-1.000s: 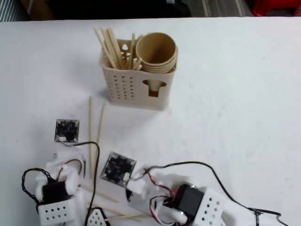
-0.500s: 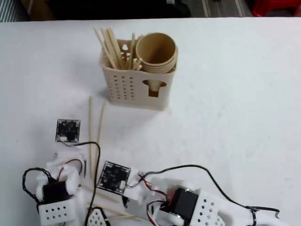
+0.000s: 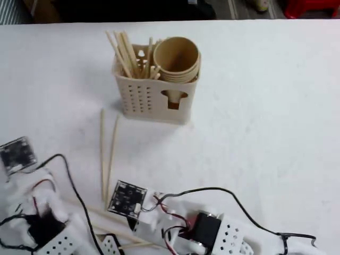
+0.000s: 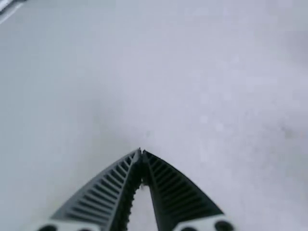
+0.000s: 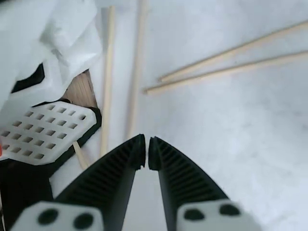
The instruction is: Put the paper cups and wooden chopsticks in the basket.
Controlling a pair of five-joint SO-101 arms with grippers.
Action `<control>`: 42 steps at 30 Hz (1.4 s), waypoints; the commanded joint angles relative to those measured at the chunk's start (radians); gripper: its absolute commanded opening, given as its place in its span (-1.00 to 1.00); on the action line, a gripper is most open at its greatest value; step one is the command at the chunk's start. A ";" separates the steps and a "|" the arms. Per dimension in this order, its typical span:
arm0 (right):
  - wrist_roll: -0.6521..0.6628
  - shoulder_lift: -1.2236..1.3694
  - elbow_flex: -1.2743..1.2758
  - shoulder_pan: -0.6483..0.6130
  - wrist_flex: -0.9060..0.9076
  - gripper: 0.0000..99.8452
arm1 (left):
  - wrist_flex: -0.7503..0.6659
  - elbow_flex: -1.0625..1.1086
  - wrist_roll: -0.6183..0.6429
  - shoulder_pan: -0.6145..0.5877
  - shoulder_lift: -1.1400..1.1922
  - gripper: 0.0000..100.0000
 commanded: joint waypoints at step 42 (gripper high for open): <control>-0.114 0.839 -0.282 0.048 -0.102 -0.96 | 0.063 0.003 0.023 -0.004 -0.010 -0.46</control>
